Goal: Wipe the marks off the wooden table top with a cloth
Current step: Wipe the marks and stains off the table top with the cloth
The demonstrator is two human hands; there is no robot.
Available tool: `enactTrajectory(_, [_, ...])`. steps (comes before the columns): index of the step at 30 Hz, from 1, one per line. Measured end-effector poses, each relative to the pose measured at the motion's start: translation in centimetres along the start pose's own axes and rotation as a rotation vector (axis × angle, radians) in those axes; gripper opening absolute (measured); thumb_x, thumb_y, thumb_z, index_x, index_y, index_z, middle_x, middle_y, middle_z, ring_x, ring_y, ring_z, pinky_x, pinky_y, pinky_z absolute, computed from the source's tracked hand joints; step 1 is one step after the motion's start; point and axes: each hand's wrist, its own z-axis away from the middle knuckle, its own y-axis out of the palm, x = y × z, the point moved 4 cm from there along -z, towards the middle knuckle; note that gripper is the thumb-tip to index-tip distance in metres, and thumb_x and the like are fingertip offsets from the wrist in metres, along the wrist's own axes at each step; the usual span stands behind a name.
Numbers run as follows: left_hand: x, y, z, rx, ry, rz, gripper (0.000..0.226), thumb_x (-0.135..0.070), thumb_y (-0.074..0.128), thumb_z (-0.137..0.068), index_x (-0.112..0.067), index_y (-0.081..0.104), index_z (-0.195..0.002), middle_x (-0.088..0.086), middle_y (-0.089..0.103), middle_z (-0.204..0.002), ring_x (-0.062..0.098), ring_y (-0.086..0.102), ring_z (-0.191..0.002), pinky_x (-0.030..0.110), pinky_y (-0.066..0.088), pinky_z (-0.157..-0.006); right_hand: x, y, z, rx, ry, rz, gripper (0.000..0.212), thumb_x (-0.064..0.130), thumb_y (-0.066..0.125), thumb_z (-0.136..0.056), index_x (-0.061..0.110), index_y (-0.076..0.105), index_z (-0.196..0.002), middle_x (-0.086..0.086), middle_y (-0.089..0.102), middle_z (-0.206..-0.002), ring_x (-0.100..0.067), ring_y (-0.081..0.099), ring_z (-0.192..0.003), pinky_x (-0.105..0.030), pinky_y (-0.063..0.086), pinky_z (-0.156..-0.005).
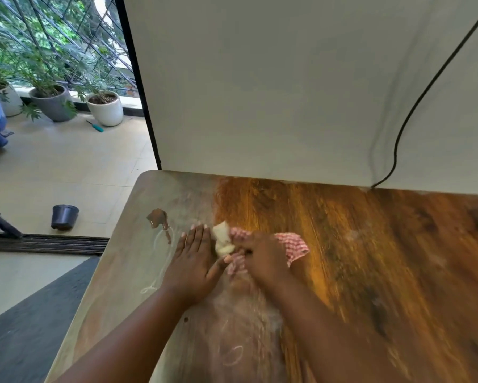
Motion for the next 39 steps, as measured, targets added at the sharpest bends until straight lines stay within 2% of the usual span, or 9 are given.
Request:
enactTrajectory(6, [-0.4,0.3,2.8,0.074,0.082,-0.045,0.097,-0.080,-0.002,-0.078,-0.013,-0.018,-0.147,0.004,-0.024,-0.155,0.014,-0.029,-0.140,0.025,-0.027,-0.109,-3.0,0.0,13.0,0.159,-0.088,-0.121,0.051,0.029,0.047,-0.074,0.063,0.049,-0.112,0.018,0.055,-0.101,-0.012,0.046,-0.096,-0.025,0.032,-0.078])
enactTrajectory(10, [-0.3,0.8,5.2,0.106,0.099,-0.145,0.096,-0.082,-0.003,-0.077,-0.015,-0.025,-0.141,0.003,-0.028,-0.150,0.015,-0.042,-0.129,0.023,-0.036,-0.100,-6.1,-2.6,8.0,-0.016,0.169,-0.103,0.043,0.019,0.056,-0.081,0.046,0.060,-0.114,0.001,0.058,-0.124,-0.022,0.053,-0.109,-0.031,0.042,-0.092])
enactTrajectory(12, [-0.6,0.9,5.7,0.104,0.090,-0.192,0.092,-0.079,-0.007,-0.078,-0.015,-0.026,-0.141,0.003,-0.029,-0.148,0.016,-0.044,-0.127,0.025,-0.037,-0.098,-4.7,-2.7,4.8,-0.102,0.249,-0.011,0.041,0.021,0.055,-0.085,0.041,0.059,-0.120,-0.003,0.056,-0.125,-0.026,0.052,-0.108,-0.033,0.042,-0.088])
enactTrajectory(19, [-1.6,-0.2,5.5,-0.046,0.018,-0.109,0.072,-0.050,0.001,-0.090,-0.010,-0.009,-0.149,0.006,-0.013,-0.158,0.013,-0.029,-0.137,0.021,-0.033,-0.102,0.4,1.1,13.8,0.084,-0.093,-0.107,0.035,0.038,0.050,-0.082,0.054,0.055,-0.113,0.008,0.062,-0.103,-0.015,0.050,-0.095,-0.028,0.034,-0.077])
enactTrajectory(22, [-1.4,-0.1,6.0,-0.042,0.043,-0.079,0.072,-0.051,0.002,-0.091,-0.010,-0.010,-0.148,0.006,-0.013,-0.158,0.014,-0.027,-0.139,0.023,-0.029,-0.106,-2.5,-0.5,16.4,0.071,0.016,-0.174,0.034,0.034,0.056,-0.077,0.052,0.062,-0.106,0.009,0.065,-0.094,-0.011,0.052,-0.086,-0.025,0.037,-0.074])
enactTrajectory(27, [-2.3,0.8,6.8,-0.062,0.068,-0.063,0.069,-0.049,0.004,-0.091,-0.012,-0.008,-0.148,0.007,-0.005,-0.160,0.013,-0.023,-0.140,0.023,-0.027,-0.108,-1.5,-1.7,9.3,-0.093,0.205,0.015,0.028,0.023,0.056,-0.086,0.034,0.068,-0.109,0.001,0.064,-0.106,-0.022,0.056,-0.096,-0.029,0.043,-0.078])
enactTrajectory(31, [-3.5,0.9,6.7,-0.078,0.044,0.009,0.069,-0.045,0.005,-0.092,-0.010,0.003,-0.152,0.009,0.000,-0.161,0.010,-0.017,-0.141,0.022,-0.026,-0.109,2.8,1.4,15.1,0.000,-0.005,-0.077,0.032,0.026,0.050,-0.083,0.041,0.065,-0.107,0.012,0.066,-0.110,-0.013,0.056,-0.097,-0.034,0.043,-0.088])
enactTrajectory(35, [-4.6,1.2,7.5,-0.040,0.172,-0.059,0.069,-0.046,0.003,-0.093,-0.009,-0.002,-0.151,0.008,-0.005,-0.161,0.015,-0.020,-0.143,0.025,-0.028,-0.109,1.8,0.7,24.2,0.033,-0.128,-0.087,0.032,0.038,0.051,-0.073,0.046,0.067,-0.099,0.019,0.066,-0.091,-0.010,0.059,-0.081,-0.020,0.036,-0.070])
enactTrajectory(39, [-5.1,2.3,9.2,0.030,0.266,-0.147,0.068,-0.047,0.005,-0.095,-0.009,-0.005,-0.151,0.010,-0.009,-0.160,0.016,-0.023,-0.143,0.028,-0.027,-0.110,-0.5,-1.7,21.0,0.011,0.027,-0.006,0.034,0.019,0.057,-0.075,0.037,0.070,-0.101,0.005,0.069,-0.091,-0.019,0.059,-0.081,-0.026,0.038,-0.069])
